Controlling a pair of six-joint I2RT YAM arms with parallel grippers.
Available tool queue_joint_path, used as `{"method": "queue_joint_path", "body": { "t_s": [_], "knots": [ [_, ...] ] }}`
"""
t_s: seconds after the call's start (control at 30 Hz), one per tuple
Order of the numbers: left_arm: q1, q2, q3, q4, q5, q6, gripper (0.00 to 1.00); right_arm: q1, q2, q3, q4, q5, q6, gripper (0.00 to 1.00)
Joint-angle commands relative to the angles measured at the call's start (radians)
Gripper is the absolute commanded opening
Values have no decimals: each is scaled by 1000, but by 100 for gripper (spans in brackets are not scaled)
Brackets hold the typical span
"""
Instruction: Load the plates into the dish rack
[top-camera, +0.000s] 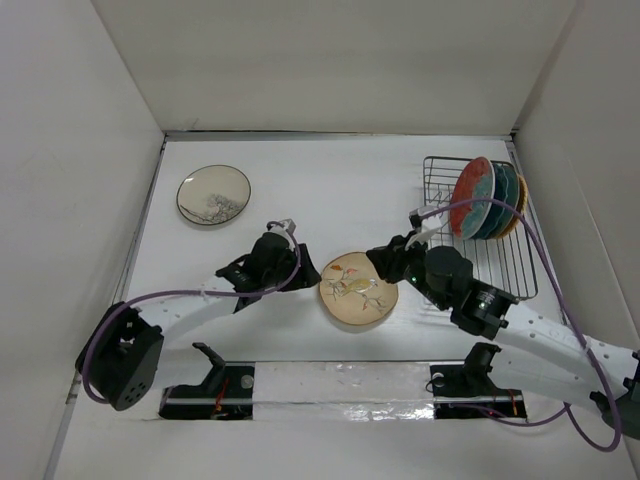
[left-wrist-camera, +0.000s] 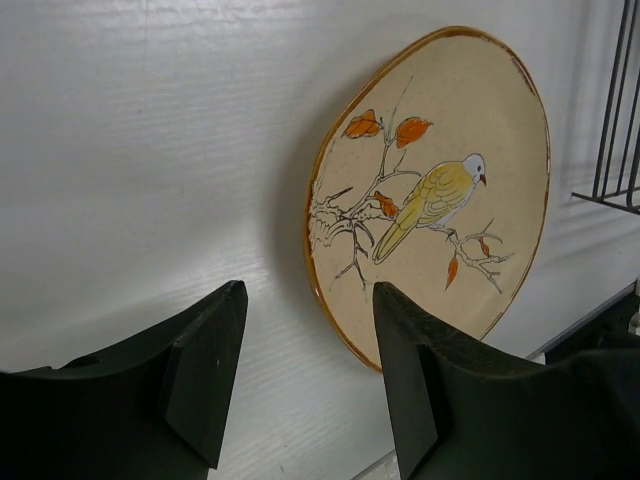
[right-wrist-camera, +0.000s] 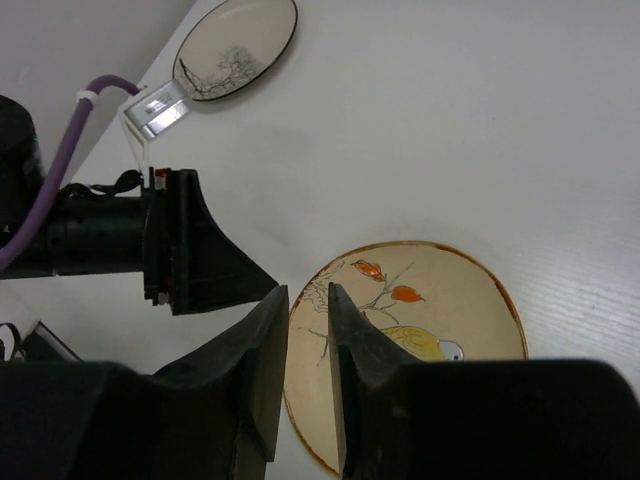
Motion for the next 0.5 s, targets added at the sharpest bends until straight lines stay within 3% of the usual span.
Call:
{"method": "queue_joint_path", "body": {
  "t_s": [0.0,0.27,0.47],
  "knots": [
    [-2,20,-16,113,62,-33,51,7,5,-17,139,-58,-21,31],
    [-16,205,-14,223,122,-34,49,7,39,-60,209,-81,-33,34],
    [-31,336,-22,309,143,-42,38,7,38,-63,220,-80,-42,34]
  ]
}}
